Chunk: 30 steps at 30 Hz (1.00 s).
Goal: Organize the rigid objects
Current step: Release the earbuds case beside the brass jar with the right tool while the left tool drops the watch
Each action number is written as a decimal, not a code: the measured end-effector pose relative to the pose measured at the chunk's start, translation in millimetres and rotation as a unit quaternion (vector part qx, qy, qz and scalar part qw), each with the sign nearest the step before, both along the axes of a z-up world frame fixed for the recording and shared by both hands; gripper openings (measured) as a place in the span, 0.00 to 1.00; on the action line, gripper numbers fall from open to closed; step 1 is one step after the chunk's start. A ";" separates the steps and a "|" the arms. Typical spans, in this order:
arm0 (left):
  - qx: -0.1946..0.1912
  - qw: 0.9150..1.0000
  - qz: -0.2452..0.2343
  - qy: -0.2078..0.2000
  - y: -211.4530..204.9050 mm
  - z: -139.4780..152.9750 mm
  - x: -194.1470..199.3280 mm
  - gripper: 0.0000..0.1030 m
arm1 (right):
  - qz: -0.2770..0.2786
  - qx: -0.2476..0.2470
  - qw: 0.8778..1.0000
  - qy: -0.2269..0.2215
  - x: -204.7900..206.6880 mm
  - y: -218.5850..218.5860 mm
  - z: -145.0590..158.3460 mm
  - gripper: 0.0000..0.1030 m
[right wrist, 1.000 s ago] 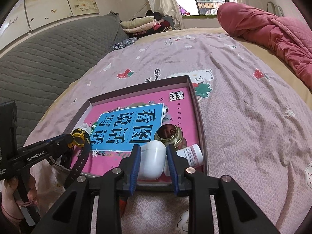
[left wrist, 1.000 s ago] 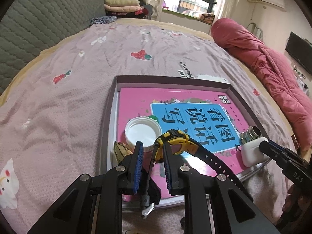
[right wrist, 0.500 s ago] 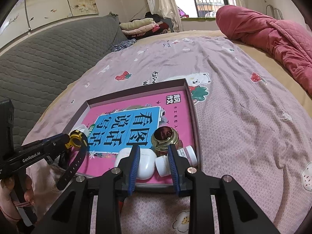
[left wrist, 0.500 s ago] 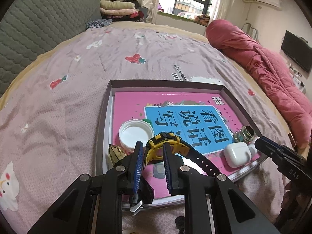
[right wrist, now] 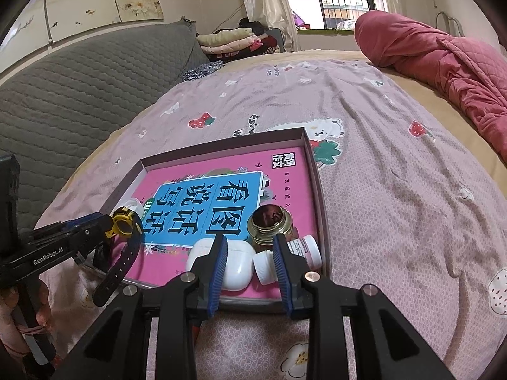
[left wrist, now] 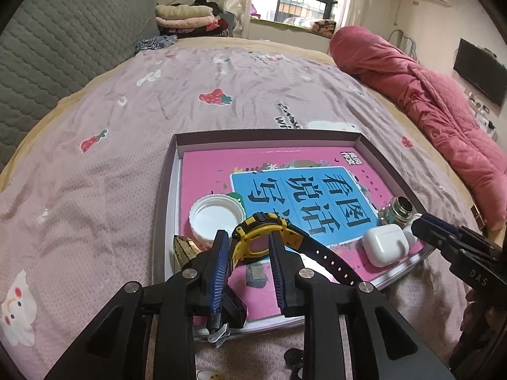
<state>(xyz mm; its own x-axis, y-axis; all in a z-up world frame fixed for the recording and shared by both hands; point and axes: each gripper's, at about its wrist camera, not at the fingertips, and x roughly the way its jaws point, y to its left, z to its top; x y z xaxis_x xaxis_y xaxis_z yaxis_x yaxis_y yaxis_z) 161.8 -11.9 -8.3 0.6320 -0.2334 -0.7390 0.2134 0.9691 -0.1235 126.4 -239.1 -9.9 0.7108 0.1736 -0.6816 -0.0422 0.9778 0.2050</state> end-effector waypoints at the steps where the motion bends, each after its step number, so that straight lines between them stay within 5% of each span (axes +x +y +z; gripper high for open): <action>1: 0.002 1.000 -0.001 -0.001 -0.1 0.5 -0.6 0.34 | 0.000 -0.001 1.000 0.000 0.2 0.6 0.0 0.32; 4: 0.013 1.000 0.000 -0.005 -0.7 1.4 -2.2 0.48 | -0.002 -0.002 1.000 0.000 0.5 1.2 0.2 0.42; 18: 0.032 0.999 -0.010 -0.040 -0.8 13.9 -18.8 0.52 | 0.004 -0.040 0.999 -0.027 -9.9 13.5 11.6 0.46; 30: 0.024 0.999 -0.010 -0.027 10.9 15.0 -46.2 0.53 | 0.011 -0.050 0.998 -0.021 -29.7 27.7 13.3 0.49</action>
<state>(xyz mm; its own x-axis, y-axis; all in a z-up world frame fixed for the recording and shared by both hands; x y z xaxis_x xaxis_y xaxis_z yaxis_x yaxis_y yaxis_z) 115.6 -0.9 6.8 0.6668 -0.2107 -0.7148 0.2373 0.9693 -0.0643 96.6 -211.3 3.4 0.7364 0.1211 -0.6656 -0.0695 0.9922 0.1037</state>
